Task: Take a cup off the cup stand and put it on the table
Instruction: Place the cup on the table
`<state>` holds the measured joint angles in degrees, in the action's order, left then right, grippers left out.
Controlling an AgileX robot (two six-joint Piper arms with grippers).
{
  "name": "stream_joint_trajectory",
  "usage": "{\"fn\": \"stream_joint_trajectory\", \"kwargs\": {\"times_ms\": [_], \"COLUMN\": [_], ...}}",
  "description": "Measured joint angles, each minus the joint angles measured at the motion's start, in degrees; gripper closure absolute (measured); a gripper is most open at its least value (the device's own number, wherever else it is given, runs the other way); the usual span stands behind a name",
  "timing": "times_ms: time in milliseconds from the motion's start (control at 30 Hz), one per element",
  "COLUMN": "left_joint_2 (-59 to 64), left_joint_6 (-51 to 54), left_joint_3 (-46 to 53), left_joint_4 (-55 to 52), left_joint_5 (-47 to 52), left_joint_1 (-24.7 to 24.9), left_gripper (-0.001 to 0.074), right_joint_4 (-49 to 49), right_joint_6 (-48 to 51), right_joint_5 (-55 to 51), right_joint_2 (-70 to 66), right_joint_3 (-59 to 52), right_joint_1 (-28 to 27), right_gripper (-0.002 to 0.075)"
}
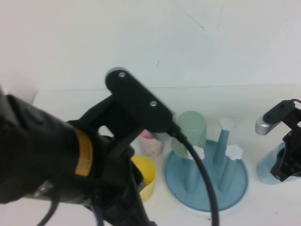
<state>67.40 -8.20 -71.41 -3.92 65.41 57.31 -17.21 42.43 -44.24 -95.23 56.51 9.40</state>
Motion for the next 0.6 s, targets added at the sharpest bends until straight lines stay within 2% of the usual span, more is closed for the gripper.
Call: {"fn": "stream_joint_trajectory", "kwargs": {"times_ms": [233, 333, 600], "left_joint_2": [-2.28, -2.42, -2.62], "left_joint_6": [-1.30, -1.53, -2.07], "left_joint_3": [1.17, 1.17, 1.17], "left_joint_4": [-0.19, -0.19, -0.24], "left_joint_5": [-1.84, -2.61, -3.67], "left_joint_1": [0.00, 0.00, 0.00], "left_gripper": [0.0736, 0.0736, 0.0736], "right_joint_4": [2.02, 2.15, 1.06], "right_joint_6": [-0.91, -1.04, -1.04], "right_joint_5": [1.85, 2.36, 2.83], "right_joint_2": [-1.00, -1.14, -1.61], "right_joint_3": [0.36, 0.36, 0.36], "right_joint_1": [0.03, 0.03, 0.03], "right_gripper": [0.0706, 0.0680, 0.0505]}}
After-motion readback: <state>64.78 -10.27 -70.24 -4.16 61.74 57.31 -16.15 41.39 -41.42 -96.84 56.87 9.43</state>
